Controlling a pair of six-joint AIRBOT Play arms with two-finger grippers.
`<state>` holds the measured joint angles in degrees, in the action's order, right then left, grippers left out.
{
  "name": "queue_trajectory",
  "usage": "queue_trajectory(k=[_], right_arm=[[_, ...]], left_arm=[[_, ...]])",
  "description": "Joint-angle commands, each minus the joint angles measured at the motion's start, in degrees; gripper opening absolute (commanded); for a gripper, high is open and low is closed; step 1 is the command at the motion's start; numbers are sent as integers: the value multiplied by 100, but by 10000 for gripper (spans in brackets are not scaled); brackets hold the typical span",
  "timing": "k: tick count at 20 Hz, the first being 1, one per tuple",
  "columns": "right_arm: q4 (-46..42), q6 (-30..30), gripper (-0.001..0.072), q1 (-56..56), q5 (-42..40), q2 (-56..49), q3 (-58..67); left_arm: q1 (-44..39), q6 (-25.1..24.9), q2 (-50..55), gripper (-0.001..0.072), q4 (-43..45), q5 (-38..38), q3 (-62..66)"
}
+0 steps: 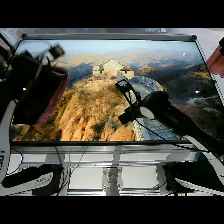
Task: Fold the clothes and pants, and hang the long-sleeved shirts on hangers.
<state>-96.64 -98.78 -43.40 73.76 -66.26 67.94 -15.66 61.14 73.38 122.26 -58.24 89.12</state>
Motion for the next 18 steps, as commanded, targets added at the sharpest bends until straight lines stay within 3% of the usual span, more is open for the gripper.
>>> queue_trajectory(k=[1, 7, 8, 9, 11, 14, 15, 18], right_arm=[[-286, 857, 25, 195, 1058, 450, 317], [-238, 1130, 42, 907, 1021, 2524, 280], [-52, 1121, 152, 933, 951, 2774, 229], [190, 1064, 385, 931, 804, 2964, 144], [682, 894, 418, 931, 339, 3123, -94], [1298, 866, 523, 931, -809, 2966, -758], [1480, 866, 674, 931, -1222, 2820, -1036], [2194, 883, 698, 708, -2135, 2131, -1550]], left_arm=[[-868, -129, -81, 60, -767, -328, 1443], [-2321, -879, -127, 60, -772, -1482, 1735], [-2470, -892, -107, 59, -772, -1582, 1735], [-2588, -887, -76, 59, -769, -1620, 1735], [-2712, -844, 2, 59, -769, -1624, 1735], [-2723, -577, 144, 60, -765, -1663, 1735], [-2723, -562, 175, 60, -763, -1668, 1733], [-2723, -562, 229, 59, -726, -1663, 1735]])
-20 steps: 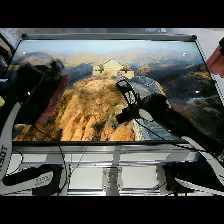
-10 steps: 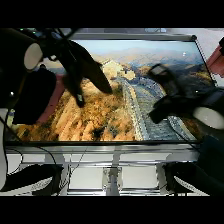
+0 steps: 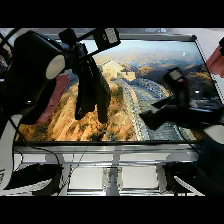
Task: Fold the clothes and pants, and hang the long-sleeved shirts on hangers.
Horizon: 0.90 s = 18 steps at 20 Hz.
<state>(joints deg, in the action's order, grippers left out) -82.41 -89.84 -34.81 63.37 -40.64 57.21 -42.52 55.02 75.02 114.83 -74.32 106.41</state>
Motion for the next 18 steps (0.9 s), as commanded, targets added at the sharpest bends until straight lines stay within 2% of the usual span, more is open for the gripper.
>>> queue_trajectory(k=[1, 4, 6, 8, 10, 18], right_arm=[[822, -2, 697, -376, -1412, -713, -472], [544, 85, 697, -1196, -2638, -1561, -470], [490, -96, 687, -1458, -3095, -2138, -468], [378, -525, 680, -1438, -3495, -2568, -428], [332, -573, 678, -1335, -3823, -2743, -341], [271, -732, 676, -791, -3593, -2806, -304]], left_arm=[[-35, 50, 83, 60, 20, -55, 7], [-35, 201, 111, 60, 17, -59, 7], [-33, 269, 111, 60, 20, -101, 7], [-33, 267, 111, 59, 17, -192, 7], [-33, 267, 111, 60, 17, -203, 7], [-33, 267, 111, 60, 15, -201, 7]])
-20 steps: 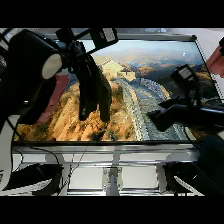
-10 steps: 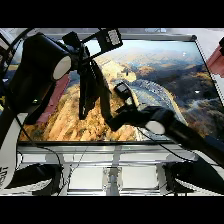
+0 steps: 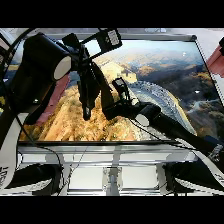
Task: Fold the clothes and pants, and hang the long-sleeved shirts on hangers.
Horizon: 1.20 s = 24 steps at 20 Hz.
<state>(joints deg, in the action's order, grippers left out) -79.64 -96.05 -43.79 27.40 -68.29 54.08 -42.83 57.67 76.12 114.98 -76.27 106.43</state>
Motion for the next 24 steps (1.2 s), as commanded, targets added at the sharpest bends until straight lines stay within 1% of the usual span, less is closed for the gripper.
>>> queue_trajectory(k=[1, 3, 8, 11, 15, 18, 22, 23, 24], right_arm=[[-9, -184, 676, 105, 37, -39, 9], [-48, -205, 675, 107, 170, -26, 31], [-291, -199, 675, 79, 1097, -7, 573], [-341, -203, 675, 55, 1390, -7, 758], [-372, -345, 660, 52, 1294, -46, 758], [-363, -407, 658, 52, 1025, -111, 758], [-365, -442, 656, 52, 885, -546, 758], [-367, -442, 633, 55, 892, -726, 758], [-372, -442, 561, 55, 887, -874, 758]], left_arm=[[-2, 2, 2, 60, 0, -7, 4], [-2, 2, 2, 60, 0, -9, 4], [7, 0, 17, 60, 4, -7, 4], [7, 2, 79, 60, 4, -9, 4], [7, 2, 138, 60, 2, -9, 4], [7, 2, 151, 60, 2, -7, 4], [7, 0, 142, 60, 2, -7, 4], [7, 2, 142, 60, 2, -9, 4], [7, 2, 136, 60, 2, -9, 4]])
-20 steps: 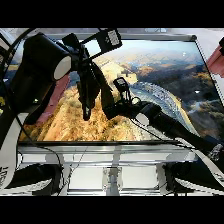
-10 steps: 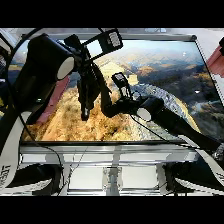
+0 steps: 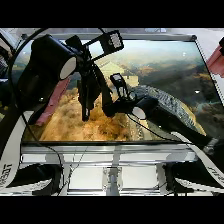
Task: Fold the clothes and pants, and hang the long-sleeved shirts on hangers.
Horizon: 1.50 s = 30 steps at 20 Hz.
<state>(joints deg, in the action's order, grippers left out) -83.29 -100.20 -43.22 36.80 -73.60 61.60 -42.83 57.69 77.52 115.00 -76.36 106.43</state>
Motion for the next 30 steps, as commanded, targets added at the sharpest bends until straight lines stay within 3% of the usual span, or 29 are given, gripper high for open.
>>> queue_trajectory(k=[1, 2, 3, 4, 6, 13, 19, 23, 25, 27, 30], right_arm=[[-7, -26, 467, -2, -59, -459, 7], [-13, -26, 288, -2, -59, -516, 7], [-28, -17, 55, -2, -57, -518, 7], [-39, -20, 24, -2, -28, -496, 7], [-114, 105, 23, -2, 310, -358, 52], [-1051, 1290, 22, 133, 3617, 1650, 1134], [-741, 1453, 20, 258, 4874, 3099, 2590], [-92, 1438, 20, 258, 5694, 3143, 3305], [122, 1438, 20, 258, 5888, 3077, 3368], [90, 1447, 20, 258, 6159, 2881, 3368], [-186, 1738, 20, 258, 6332, 2356, 3368]], left_arm=[[7, 0, -9, 60, 0, -2, 4], [9, 0, -24, 60, 2, 0, 4], [13, -2, -44, 60, 28, 0, 4], [15, 0, -68, 60, 92, 0, 4], [55, 0, -160, 60, 195, -4, 4], [214, 153, -1071, 60, 190, -413, 4], [50, 1473, -1729, 61, -321, -1757, 4], [-376, 3093, -2013, 61, -1620, -1971, 9], [-378, 3556, -2081, 61, -2243, -1978, 9], [-339, 3692, -2061, 60, -2024, -2140, 9], [-136, 3919, -1937, 60, -807, -2592, 9]])
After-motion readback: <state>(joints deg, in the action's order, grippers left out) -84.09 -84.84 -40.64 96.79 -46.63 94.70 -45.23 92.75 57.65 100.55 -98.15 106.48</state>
